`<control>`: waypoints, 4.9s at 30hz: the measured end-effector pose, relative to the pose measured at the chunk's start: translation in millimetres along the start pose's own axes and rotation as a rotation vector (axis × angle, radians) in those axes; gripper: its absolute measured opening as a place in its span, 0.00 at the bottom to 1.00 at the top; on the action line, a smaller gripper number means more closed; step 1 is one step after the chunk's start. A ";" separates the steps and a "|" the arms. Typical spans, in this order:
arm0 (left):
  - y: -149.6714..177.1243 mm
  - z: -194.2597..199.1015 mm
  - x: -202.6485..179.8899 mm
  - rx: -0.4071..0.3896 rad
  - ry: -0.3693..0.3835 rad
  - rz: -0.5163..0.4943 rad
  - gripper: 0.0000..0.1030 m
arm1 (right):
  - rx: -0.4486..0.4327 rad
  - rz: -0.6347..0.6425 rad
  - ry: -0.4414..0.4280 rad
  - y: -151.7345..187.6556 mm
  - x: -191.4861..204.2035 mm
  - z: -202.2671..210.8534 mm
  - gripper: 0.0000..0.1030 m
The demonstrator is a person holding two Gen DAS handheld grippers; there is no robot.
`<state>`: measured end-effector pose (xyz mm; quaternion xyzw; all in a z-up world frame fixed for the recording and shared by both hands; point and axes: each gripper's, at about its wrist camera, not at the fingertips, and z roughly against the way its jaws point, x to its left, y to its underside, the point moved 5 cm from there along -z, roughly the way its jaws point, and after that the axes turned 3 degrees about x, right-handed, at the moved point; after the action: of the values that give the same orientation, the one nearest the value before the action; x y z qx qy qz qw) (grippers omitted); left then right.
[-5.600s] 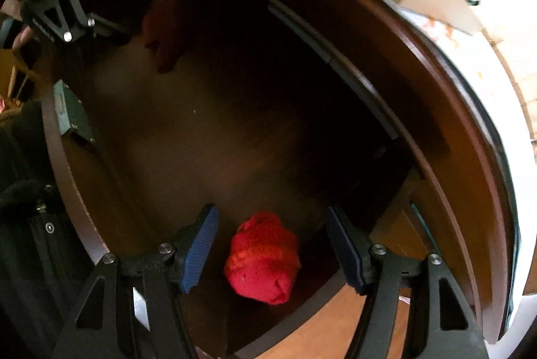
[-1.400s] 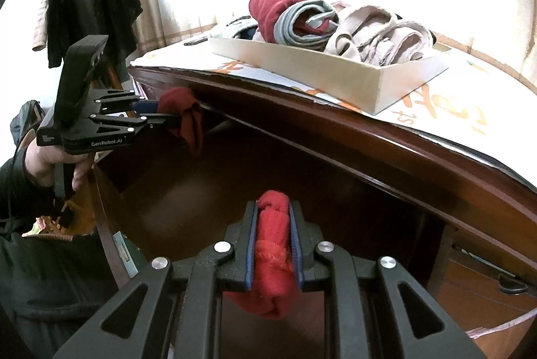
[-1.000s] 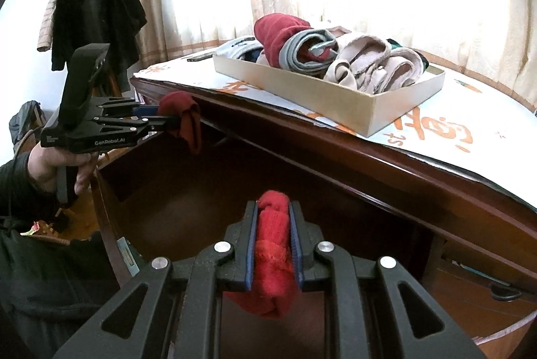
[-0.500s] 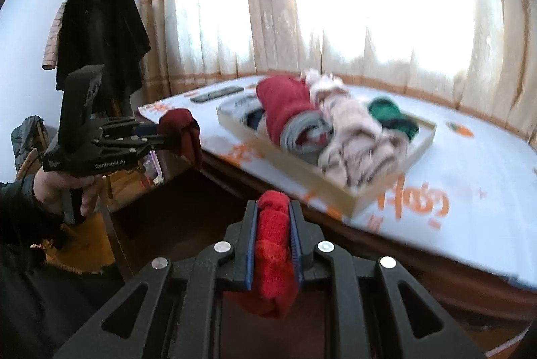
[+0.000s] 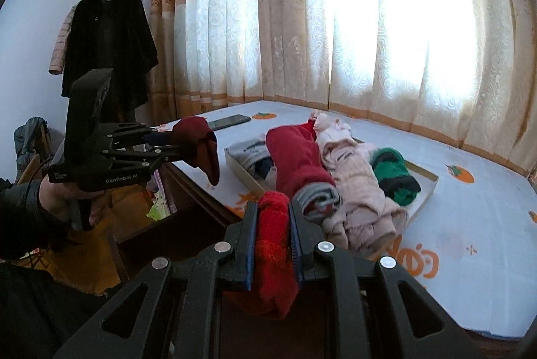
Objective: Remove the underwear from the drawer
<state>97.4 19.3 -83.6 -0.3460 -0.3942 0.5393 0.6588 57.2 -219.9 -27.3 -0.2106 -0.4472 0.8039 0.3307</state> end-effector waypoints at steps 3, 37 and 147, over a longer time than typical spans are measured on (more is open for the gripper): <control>-9.8 -1.4 1.5 -0.008 -0.007 -0.012 0.28 | -0.009 0.001 -0.002 -9.8 -0.1 -3.8 0.19; -104.4 -107.1 27.5 0.103 -0.017 -0.002 0.28 | 0.044 -0.136 0.074 -88.4 -71.2 -89.0 0.19; -47.9 -14.1 -5.6 0.050 -0.002 0.068 1.00 | -0.029 -0.222 0.130 -22.2 -37.1 1.8 0.74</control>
<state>130.4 4.8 -48.5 -0.3418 -0.3693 0.5714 0.6483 89.3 -239.2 -5.7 -0.2163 -0.4572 0.7405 0.4426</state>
